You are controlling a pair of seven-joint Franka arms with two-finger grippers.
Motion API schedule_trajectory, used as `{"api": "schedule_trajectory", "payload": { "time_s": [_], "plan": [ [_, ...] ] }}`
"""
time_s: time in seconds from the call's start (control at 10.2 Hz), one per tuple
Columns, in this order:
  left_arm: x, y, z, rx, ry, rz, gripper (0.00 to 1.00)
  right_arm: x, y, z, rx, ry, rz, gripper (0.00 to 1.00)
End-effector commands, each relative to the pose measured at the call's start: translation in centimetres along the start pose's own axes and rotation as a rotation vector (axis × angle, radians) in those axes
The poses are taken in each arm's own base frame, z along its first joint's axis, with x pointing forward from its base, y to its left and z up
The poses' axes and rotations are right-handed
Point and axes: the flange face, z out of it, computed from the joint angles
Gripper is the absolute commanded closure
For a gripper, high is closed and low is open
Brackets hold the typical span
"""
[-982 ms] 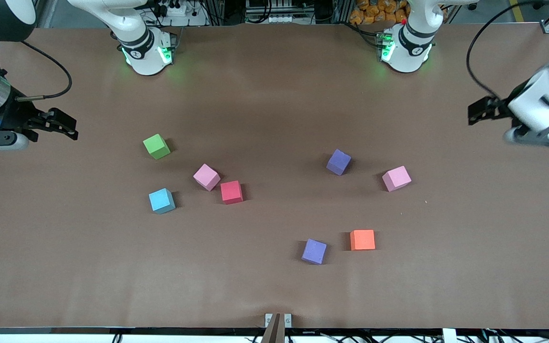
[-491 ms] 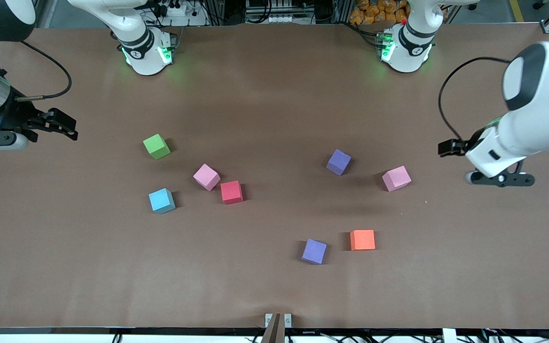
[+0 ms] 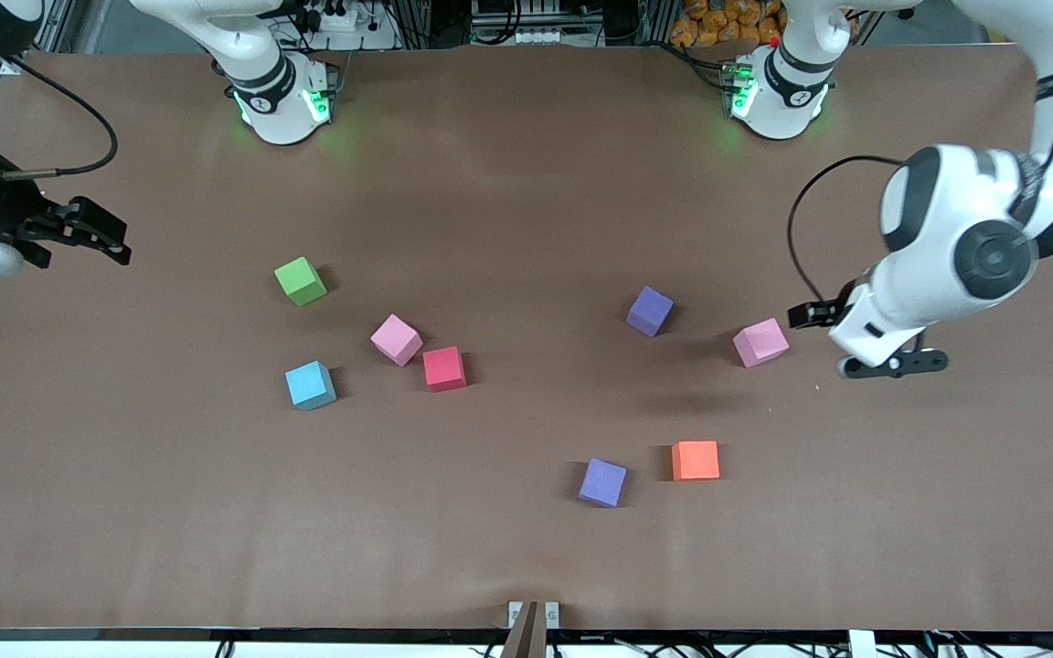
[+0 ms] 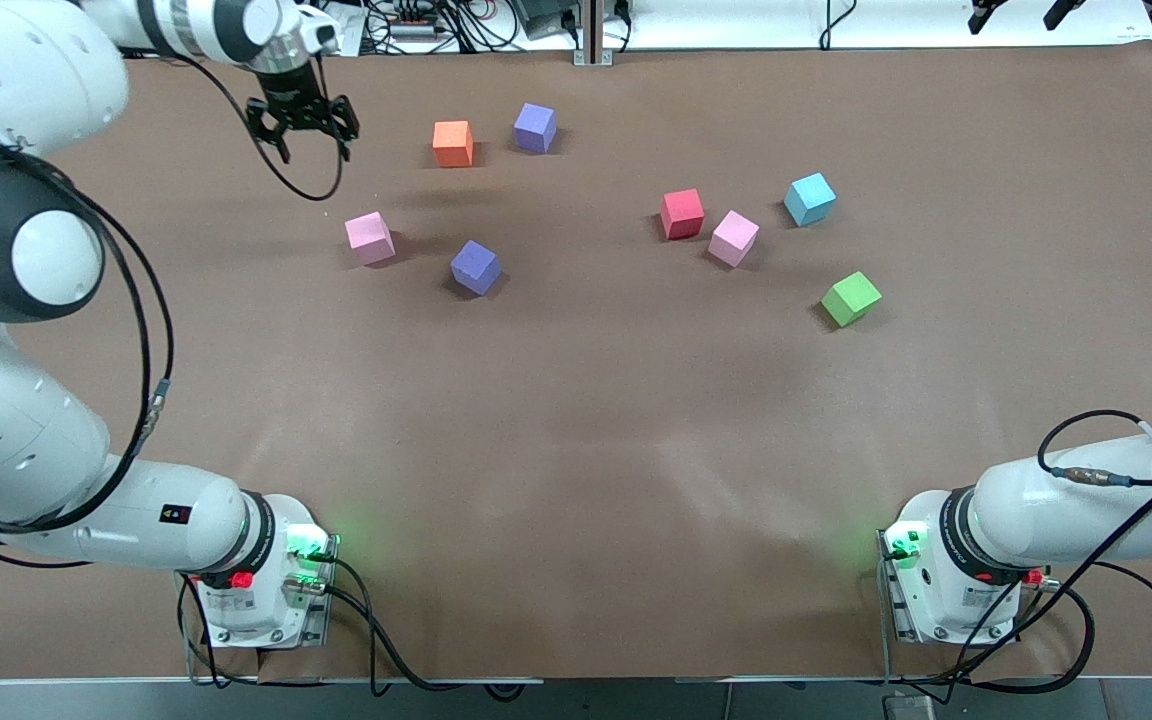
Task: Arrange blocks into number 1
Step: 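Reach the left gripper to the pink block and grasp it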
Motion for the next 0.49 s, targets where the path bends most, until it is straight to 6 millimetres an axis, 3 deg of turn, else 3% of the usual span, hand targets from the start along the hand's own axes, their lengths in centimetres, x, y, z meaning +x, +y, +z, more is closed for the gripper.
{"api": "schedule_trajectory", "payload": {
  "time_s": [0.0,0.1,0.39],
  "plan": [
    [-0.2,1.0,2.8,-0.006,0.024,-0.075,0.0,0.0,0.8,-2.1,0.004,0.008,0.001,0.0],
    [-0.4,1.1,4.1,-0.016,0.043,-0.093,0.0,-0.1,1.4,-2.7,0.009,0.009,0.01,0.0],
    [0.4,1.6,8.1,-0.038,0.071,-0.14,0.0,-0.7,0.8,-2.9,0.012,-0.012,0.001,0.0]
  ]
}}
